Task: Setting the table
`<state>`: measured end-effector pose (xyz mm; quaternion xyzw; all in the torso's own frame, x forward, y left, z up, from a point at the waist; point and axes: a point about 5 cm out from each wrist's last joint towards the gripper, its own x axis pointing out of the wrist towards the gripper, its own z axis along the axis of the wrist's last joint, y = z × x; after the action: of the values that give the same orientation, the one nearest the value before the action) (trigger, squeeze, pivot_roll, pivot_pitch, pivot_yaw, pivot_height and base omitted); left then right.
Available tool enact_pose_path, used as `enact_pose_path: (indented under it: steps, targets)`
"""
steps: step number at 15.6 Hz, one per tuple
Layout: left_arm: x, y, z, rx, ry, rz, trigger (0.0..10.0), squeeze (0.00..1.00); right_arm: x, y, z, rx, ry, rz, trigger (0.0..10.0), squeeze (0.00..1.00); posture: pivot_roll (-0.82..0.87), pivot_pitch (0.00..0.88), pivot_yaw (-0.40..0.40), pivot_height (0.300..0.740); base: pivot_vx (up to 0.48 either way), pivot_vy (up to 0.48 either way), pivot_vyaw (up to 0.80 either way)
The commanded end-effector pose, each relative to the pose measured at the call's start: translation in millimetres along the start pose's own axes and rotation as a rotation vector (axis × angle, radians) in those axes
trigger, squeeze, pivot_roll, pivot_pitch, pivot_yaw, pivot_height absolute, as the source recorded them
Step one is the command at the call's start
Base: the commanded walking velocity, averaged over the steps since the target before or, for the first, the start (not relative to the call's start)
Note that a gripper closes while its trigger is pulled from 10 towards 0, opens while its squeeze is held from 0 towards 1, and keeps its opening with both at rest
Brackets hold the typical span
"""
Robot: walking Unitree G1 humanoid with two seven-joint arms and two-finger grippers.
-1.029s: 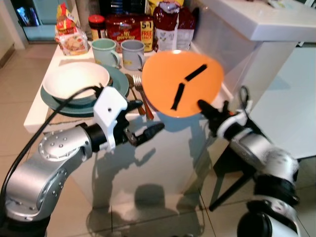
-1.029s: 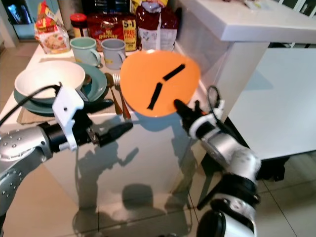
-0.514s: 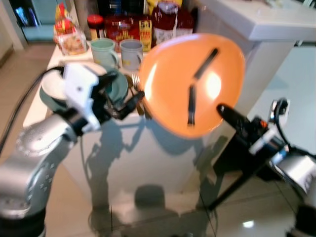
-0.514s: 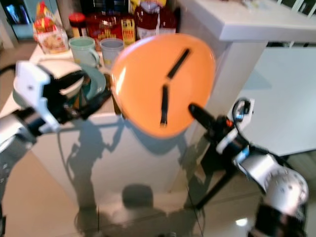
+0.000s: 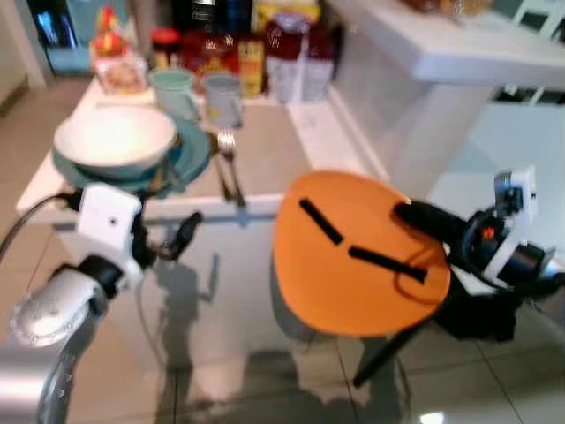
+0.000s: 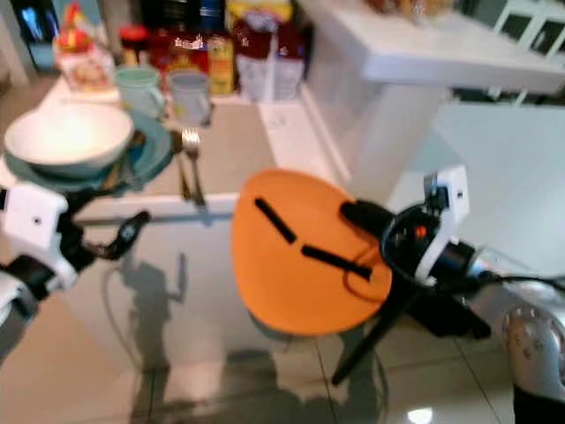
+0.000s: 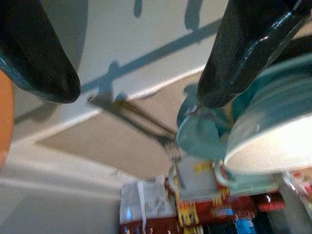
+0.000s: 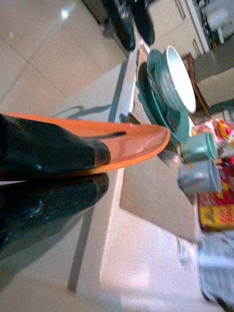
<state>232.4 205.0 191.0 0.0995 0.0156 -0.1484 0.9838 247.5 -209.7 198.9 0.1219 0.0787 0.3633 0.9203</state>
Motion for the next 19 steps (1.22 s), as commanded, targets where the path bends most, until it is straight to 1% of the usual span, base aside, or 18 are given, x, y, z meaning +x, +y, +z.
enact_pose_path:
  steps: [1,2,3,4,5,6,8,9,10,12,13,15,18,19]
  targets:
    - [1.1,-5.3,4,0.001,-0.025,0.014,10.0,0.00,8.9,8.0,8,-0.057,-0.053,0.022,10.0,0.00,0.00,0.000,-0.075,0.740,0.000,-0.480,0.00]
    - [1.1,-7.6,4,-0.009,-0.025,0.015,10.0,0.00,10.4,8.7,7,-0.062,-0.056,0.019,10.0,0.00,0.00,0.000,-0.074,0.740,0.000,-0.480,0.00]
    - [1.5,-11.3,0,-0.002,-0.011,0.033,10.0,0.00,14.2,10.4,6,-0.070,-0.100,-0.010,10.0,0.00,0.00,0.000,-0.071,0.740,0.000,-0.480,0.00]
    - [4.5,-14.8,-3,0.038,0.006,0.049,10.0,0.00,17.7,12.0,5,-0.069,-0.166,-0.068,10.0,0.00,-0.01,0.000,-0.068,0.740,0.000,-0.480,0.00]
    - [7.3,-16.7,-2,0.049,0.004,0.049,10.0,0.00,18.4,13.2,5,-0.053,-0.194,-0.087,10.0,0.00,-0.01,0.000,-0.065,0.740,0.000,-0.480,0.00]
    - [15.2,-21.3,3,0.048,-0.022,0.051,10.0,0.00,19.1,17.9,3,0.001,-0.250,-0.102,10.0,0.00,-0.02,0.000,-0.053,0.740,0.000,-0.480,0.00]
    - [26.3,-25.4,6,0.050,-0.023,0.067,10.0,0.00,17.8,20.1,0,0.071,-0.312,-0.155,10.0,0.00,-0.03,0.000,-0.040,0.740,0.000,-0.480,0.00]
    - [28.9,-26.0,7,0.061,-0.029,0.075,10.0,0.00,17.6,20.3,0,0.082,-0.327,-0.167,10.0,0.00,-0.03,0.000,-0.039,0.740,0.000,-0.480,0.00]
    - [36.5,-27.0,11,0.076,-0.040,0.102,10.0,0.00,18.6,22.2,0,0.090,-0.357,-0.187,10.0,0.00,-0.03,0.000,-0.037,0.740,0.000,-0.480,0.00]
    - [41.8,-25.4,15,0.080,-0.051,0.137,10.0,0.00,21.4,22.6,-1,0.099,-0.378,-0.225,10.0,0.00,-0.03,0.000,-0.036,0.740,0.000,-0.480,0.00]
    - [43.2,-25.8,17,0.091,-0.054,0.139,10.0,0.00,23.8,19.8,-1,0.109,-0.387,-0.257,10.0,0.00,-0.03,0.000,-0.036,0.740,0.000,-0.480,0.80]
    - [43.3,-27.2,17,0.105,-0.055,0.136,10.0,0.00,27.1,17.1,0,0.117,-0.396,-0.276,10.0,0.00,-0.03,0.000,-0.039,0.740,0.000,-0.480,0.80]
    - [45.5,-25.7,17,0.114,-0.052,0.173,10.0,0.00,29.3,0.7,8,0.206,-0.475,-0.369,10.0,0.00,-0.03,0.000,-0.044,0.740,0.000,-0.480,0.80]
    - [46.0,-25.7,17,0.114,-0.052,0.176,10.0,0.00,29.3,-1.1,10,0.220,-0.488,-0.377,10.0,0.00,-0.03,0.000,-0.044,0.740,0.000,-0.480,0.80]
